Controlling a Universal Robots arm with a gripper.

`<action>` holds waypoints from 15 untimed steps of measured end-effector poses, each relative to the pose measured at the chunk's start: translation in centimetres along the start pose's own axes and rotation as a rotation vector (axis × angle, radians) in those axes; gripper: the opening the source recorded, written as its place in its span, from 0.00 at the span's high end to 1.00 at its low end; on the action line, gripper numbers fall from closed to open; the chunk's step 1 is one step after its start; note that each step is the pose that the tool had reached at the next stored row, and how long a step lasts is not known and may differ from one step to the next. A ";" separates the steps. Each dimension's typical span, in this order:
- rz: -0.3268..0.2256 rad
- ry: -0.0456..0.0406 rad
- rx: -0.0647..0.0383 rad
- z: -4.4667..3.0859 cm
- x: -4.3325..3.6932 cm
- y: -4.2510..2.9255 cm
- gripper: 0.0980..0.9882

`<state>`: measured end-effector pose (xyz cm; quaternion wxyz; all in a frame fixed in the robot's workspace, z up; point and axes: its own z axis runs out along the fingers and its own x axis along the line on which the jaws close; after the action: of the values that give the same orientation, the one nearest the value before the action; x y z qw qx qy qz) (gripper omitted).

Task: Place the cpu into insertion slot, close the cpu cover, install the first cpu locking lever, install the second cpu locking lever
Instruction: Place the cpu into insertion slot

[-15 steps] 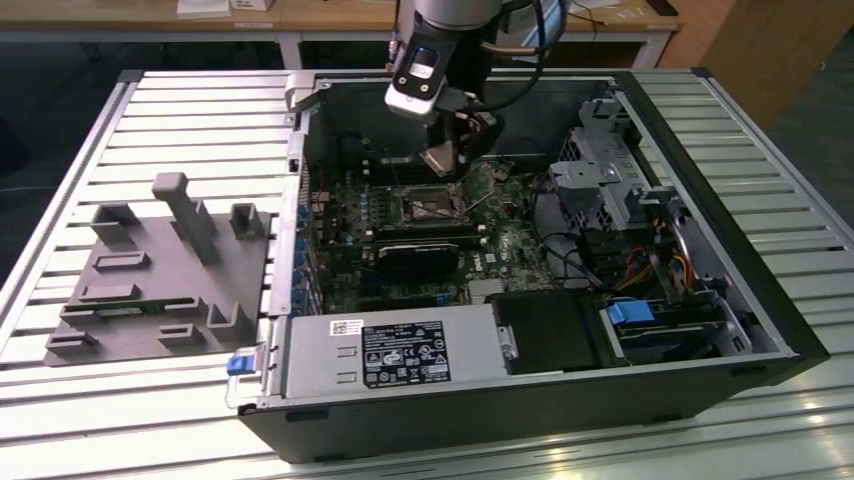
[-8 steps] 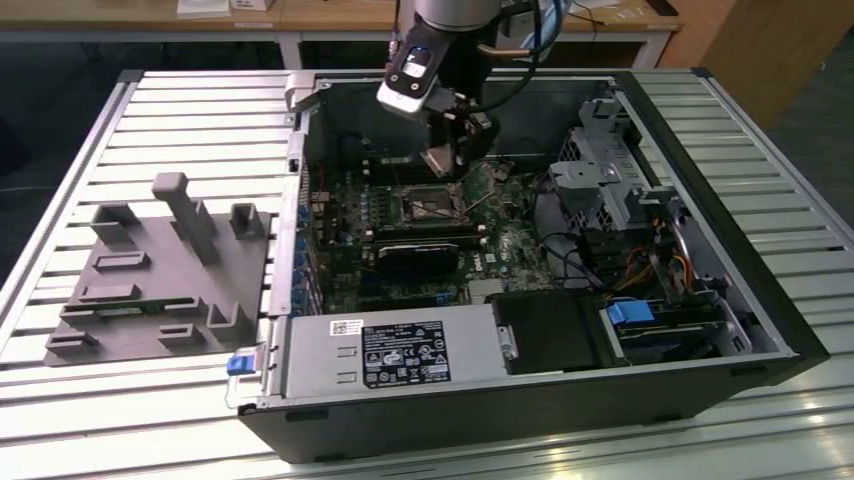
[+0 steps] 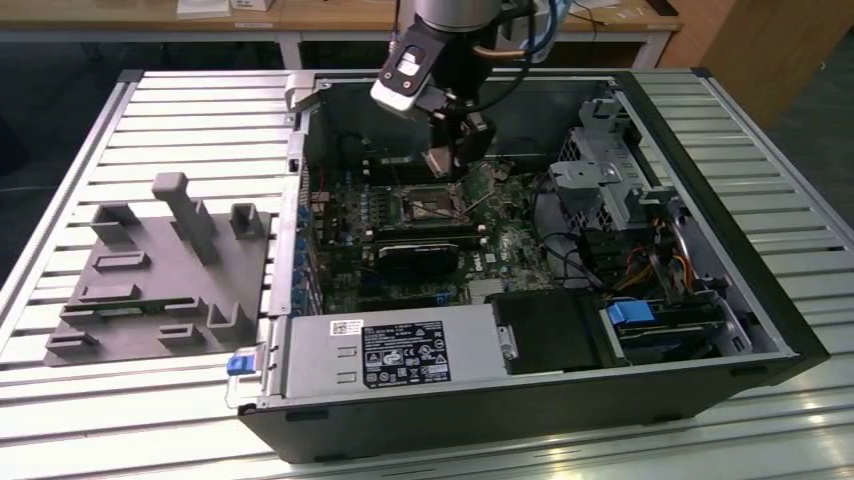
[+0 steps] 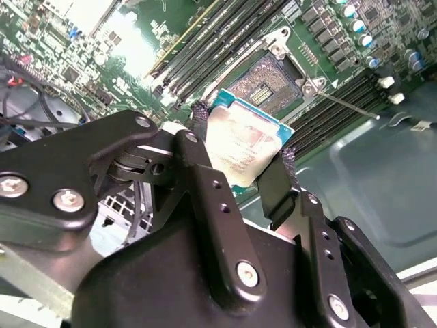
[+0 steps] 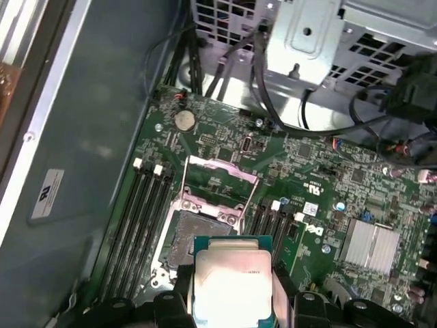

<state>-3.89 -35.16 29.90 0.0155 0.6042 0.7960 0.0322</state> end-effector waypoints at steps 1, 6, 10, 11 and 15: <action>0.010 -0.0007 0.000 0.01 0.00 0.00 0.51; 0.058 -0.0040 -0.001 0.04 0.00 0.00 0.51; 0.095 -0.0067 -0.001 0.06 0.00 0.00 0.51; 0.105 -0.0073 -0.002 0.07 0.00 0.00 0.51; 0.144 -0.0101 -0.002 0.10 0.00 -0.01 0.51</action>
<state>-3.89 -35.15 29.80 0.0178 0.6600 0.7504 0.0310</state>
